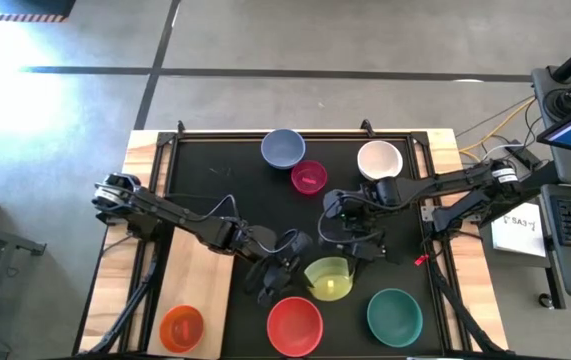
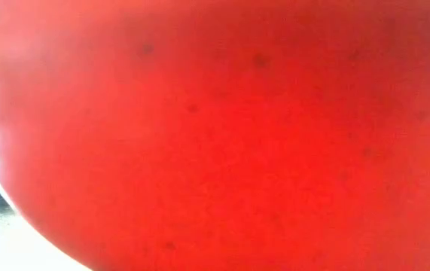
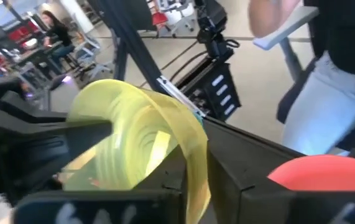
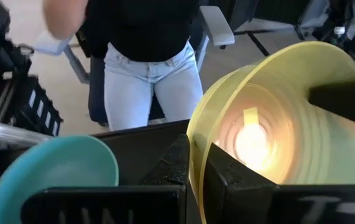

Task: Place and stack bowls onto a shelf
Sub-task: Stack the yellow bowl on the light orange bowl on the shelf

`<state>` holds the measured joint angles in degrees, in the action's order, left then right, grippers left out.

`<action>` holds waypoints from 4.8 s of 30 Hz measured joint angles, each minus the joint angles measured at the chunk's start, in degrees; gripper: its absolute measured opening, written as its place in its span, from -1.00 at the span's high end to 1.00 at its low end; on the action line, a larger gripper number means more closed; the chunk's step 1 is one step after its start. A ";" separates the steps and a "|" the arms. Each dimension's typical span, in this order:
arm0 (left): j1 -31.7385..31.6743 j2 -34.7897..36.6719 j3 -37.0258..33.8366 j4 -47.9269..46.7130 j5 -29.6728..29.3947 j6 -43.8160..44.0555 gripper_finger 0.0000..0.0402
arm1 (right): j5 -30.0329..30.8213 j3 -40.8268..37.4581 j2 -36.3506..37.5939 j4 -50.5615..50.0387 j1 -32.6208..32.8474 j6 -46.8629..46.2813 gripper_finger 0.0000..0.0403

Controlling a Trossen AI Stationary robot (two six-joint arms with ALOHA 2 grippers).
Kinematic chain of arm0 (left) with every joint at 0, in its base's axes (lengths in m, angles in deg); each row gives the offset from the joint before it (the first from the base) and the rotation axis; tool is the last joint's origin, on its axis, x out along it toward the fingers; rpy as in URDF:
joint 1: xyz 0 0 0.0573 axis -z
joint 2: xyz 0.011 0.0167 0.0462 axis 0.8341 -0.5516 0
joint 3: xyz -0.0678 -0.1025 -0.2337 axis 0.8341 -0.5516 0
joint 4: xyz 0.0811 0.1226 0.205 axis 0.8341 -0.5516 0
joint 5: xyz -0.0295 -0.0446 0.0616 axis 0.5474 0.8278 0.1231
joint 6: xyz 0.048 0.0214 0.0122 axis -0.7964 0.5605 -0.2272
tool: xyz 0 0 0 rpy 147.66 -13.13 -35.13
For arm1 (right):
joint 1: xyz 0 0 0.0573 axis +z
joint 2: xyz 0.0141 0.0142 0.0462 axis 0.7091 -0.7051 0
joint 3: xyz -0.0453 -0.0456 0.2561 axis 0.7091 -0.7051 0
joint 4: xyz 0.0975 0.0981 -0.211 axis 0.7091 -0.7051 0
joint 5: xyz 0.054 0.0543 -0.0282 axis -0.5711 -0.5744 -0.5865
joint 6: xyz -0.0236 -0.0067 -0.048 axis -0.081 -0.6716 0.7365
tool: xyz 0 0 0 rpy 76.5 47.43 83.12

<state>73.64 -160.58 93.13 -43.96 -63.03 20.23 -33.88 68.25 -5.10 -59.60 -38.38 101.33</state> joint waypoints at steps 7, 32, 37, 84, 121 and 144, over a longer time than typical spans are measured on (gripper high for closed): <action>-1.14 -0.05 -0.05 -1.00 2.94 1.16 0.98 | 0.47 0.02 0.07 3.15 -0.52 -10.19 0.79; -8.79 1.49 0.05 -5.71 3.88 2.91 0.99 | 32.05 5.74 7.59 -2.63 -3.71 -34.14 -0.19; -10.83 1.52 2.07 -8.66 4.12 5.30 1.00 | 36.03 5.74 10.97 -1.23 -4.24 -35.65 -0.19; 11.29 1.68 36.04 -93.43 -21.57 98.24 1.00 | 85.53 -1.62 15.54 -4.64 -5.70 -44.81 -0.17; 29.53 -12.18 35.62 -94.33 -3.63 136.41 1.00 | 85.51 -13.39 15.56 0.22 -5.70 -51.86 -0.17; 30.30 -14.41 35.67 -92.61 3.35 128.67 0.35 | 85.50 -13.40 15.56 -0.03 -5.70 -51.67 -0.17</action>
<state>103.94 -174.99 128.79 -136.57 -59.68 148.90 51.63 54.85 10.47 -59.62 -44.08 49.67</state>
